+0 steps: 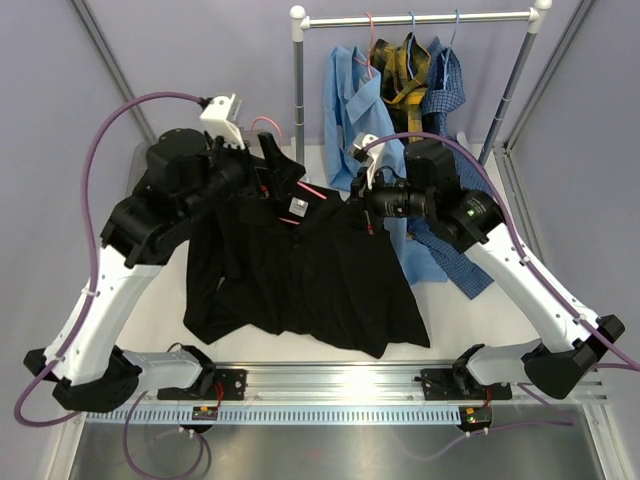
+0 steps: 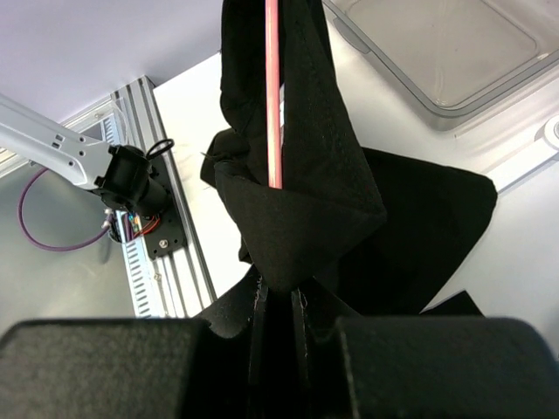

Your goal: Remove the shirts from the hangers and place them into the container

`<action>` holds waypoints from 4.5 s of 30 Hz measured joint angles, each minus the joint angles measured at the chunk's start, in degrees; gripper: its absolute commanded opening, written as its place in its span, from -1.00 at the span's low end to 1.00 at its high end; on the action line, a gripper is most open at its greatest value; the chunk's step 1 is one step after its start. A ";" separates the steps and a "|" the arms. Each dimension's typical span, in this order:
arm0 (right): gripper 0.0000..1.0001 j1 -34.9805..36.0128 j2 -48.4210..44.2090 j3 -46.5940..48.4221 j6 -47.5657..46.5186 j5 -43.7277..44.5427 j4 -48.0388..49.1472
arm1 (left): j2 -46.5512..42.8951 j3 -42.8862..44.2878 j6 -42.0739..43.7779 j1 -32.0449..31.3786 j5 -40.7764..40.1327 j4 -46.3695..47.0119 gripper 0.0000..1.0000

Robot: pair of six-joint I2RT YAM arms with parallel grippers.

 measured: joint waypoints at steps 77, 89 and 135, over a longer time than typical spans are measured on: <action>-1.00 10.69 15.28 13.73 36.28 54.16 -18.73 | 0.44 -18.73 4.07 -9.42 -48.37 11.08 -1.00; -1.00 0.92 7.26 10.05 28.35 43.01 -19.15 | -13.75 -28.22 6.19 -4.09 -32.11 13.31 -1.00; 0.72 -1.33 -6.73 11.74 2.32 18.64 -22.40 | -2.36 -21.35 5.35 -3.80 -16.74 17.64 -1.00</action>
